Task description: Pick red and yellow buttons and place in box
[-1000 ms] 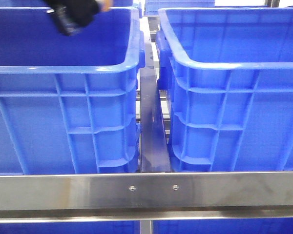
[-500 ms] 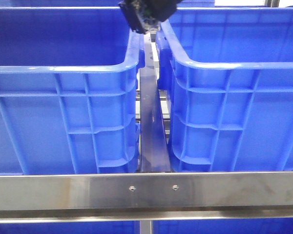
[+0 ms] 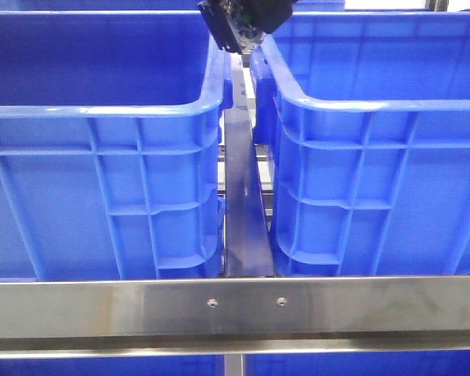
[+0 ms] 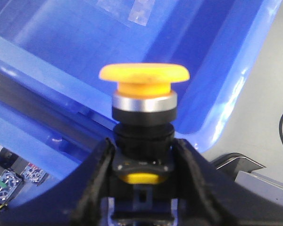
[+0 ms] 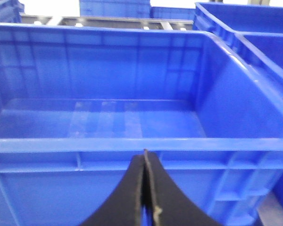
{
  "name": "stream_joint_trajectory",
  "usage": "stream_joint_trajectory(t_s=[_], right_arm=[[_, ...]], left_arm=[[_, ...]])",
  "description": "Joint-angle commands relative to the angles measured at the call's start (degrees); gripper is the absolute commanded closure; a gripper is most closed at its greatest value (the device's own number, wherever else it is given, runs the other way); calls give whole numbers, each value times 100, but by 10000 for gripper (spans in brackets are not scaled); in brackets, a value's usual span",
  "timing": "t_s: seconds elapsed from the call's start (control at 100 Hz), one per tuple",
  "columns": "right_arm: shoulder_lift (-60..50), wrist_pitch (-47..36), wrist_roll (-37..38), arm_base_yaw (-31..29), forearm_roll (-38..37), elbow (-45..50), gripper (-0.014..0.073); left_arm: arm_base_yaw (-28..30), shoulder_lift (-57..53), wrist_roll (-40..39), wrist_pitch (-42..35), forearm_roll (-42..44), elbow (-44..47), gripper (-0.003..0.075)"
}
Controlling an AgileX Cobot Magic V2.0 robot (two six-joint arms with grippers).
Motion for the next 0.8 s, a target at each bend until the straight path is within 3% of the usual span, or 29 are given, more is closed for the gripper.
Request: stream_joint_trajectory(t_s=[0.0, 0.27, 0.37, 0.46, 0.68, 0.79], right_arm=[[310, 241, -1, 2, -66, -571, 663], [1425, 947, -1, 2, -61, -1509, 659], [1936, 1252, -1, 2, -39, -1968, 615], [2427, 1606, -1, 2, 71, -2390, 502], [3376, 2033, -1, 2, 582, -3161, 105], [3666, 2047, -6, 2, 823, -3446, 62]], left_arm=[[-49, -213, -1, -341, -96, -181, 627], [-49, -213, -1, -341, -96, -181, 627], [-49, -213, -1, -341, -96, -181, 627], [-49, -213, -1, -341, -96, -181, 627], [-49, -213, -1, -341, -96, -181, 627], [-49, -213, -1, -341, -96, -181, 627]])
